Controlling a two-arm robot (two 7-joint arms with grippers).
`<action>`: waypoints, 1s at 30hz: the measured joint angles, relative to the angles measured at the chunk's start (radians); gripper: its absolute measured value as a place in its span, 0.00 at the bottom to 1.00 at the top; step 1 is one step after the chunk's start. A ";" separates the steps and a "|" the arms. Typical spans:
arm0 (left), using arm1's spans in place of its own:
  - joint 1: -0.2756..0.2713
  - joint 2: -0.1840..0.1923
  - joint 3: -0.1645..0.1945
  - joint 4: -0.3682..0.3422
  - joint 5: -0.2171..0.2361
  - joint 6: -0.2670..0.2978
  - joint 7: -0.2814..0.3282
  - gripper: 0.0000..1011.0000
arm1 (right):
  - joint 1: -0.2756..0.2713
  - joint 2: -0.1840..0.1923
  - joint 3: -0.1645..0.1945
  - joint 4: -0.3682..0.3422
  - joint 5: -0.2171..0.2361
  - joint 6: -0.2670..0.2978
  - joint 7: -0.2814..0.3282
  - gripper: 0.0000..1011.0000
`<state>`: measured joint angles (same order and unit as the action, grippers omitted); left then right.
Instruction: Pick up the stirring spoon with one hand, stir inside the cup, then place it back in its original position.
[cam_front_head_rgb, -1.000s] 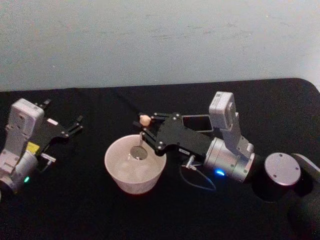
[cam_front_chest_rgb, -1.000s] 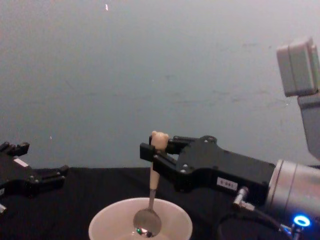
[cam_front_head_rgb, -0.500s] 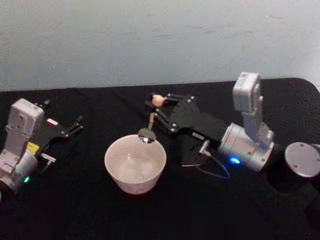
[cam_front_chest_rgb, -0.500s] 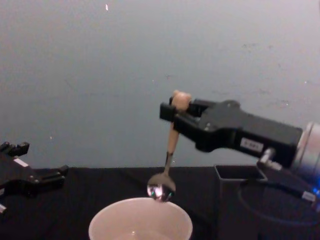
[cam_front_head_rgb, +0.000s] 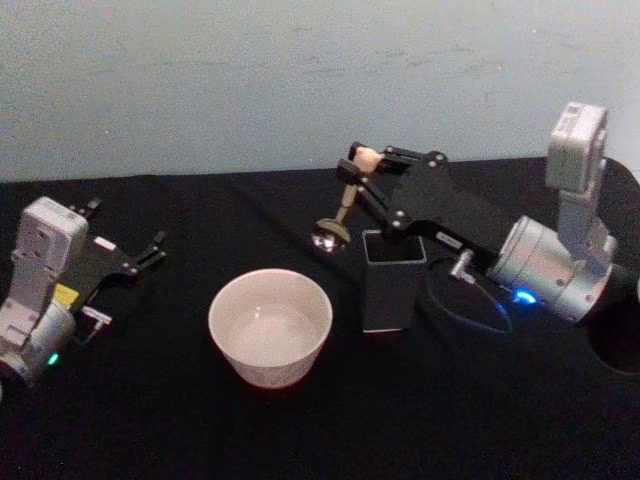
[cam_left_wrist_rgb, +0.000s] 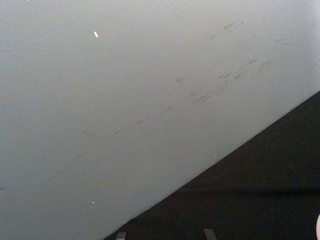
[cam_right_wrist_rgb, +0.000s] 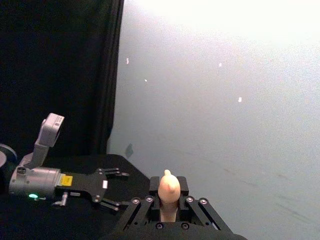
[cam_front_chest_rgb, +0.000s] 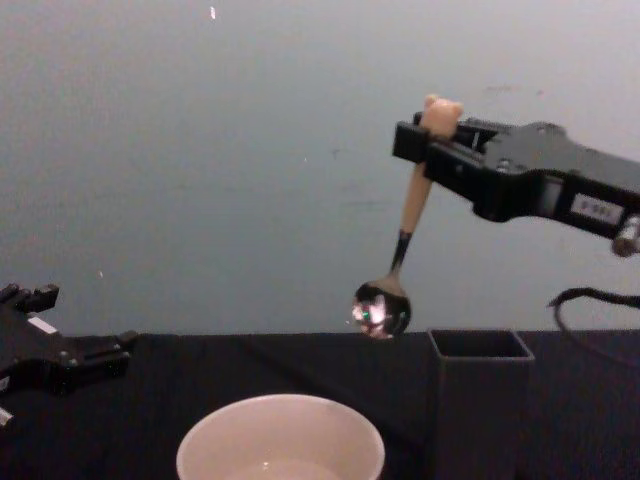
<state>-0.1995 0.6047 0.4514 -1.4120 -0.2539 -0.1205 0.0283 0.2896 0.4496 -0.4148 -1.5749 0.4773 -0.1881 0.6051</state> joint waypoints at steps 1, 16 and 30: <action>0.000 0.000 0.000 0.000 0.000 0.000 0.000 0.99 | -0.002 0.004 0.003 -0.003 0.001 0.000 -0.001 0.19; 0.000 0.000 0.000 0.000 0.000 0.000 0.000 0.99 | -0.059 0.077 0.085 -0.052 0.013 -0.011 -0.030 0.19; 0.000 0.000 0.000 0.000 0.000 0.000 0.000 0.99 | -0.062 0.074 0.080 -0.009 -0.005 0.007 -0.031 0.19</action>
<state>-0.1995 0.6047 0.4514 -1.4120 -0.2539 -0.1205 0.0283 0.2280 0.5241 -0.3344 -1.5838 0.4721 -0.1816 0.5737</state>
